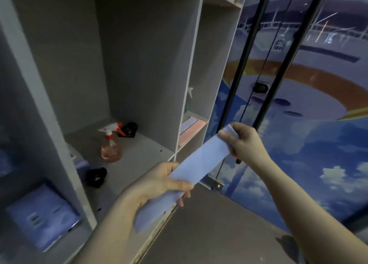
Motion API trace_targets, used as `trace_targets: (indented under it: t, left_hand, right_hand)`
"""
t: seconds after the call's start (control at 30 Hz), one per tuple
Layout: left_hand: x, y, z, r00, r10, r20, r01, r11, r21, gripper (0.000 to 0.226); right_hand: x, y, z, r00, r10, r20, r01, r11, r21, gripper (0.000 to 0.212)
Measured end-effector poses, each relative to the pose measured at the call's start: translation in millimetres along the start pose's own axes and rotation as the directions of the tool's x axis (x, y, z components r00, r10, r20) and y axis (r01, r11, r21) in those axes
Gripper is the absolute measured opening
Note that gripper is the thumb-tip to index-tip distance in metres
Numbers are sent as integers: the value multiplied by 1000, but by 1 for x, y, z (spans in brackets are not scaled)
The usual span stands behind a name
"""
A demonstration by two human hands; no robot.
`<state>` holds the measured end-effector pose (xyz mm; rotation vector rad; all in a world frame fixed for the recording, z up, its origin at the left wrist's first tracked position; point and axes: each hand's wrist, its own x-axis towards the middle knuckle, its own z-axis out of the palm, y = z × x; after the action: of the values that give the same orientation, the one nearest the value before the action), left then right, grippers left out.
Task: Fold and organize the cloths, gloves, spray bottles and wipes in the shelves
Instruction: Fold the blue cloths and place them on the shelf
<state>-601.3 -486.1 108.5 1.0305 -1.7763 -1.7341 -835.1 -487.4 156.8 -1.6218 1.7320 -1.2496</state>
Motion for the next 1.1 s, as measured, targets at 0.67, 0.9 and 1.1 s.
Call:
trace_targets:
  t: [0.67,0.9,1.1]
  left_hand:
    - [286,24,-57,953,-5,-303,75,973,220,17]
    - [391,-8,-49,814,-164,-558,212,977,22,25]
    - [466,-40,-58,482,-169,-860,155,982,-106,36]
  right_hand:
    - [312,177,-69,930,351,-113,-354,935,-9,12]
    - [434,242,-56,941,338,29,-335,939,-81,20]
    - [528,301,-15,902,325,285,-286,943,-168,28]
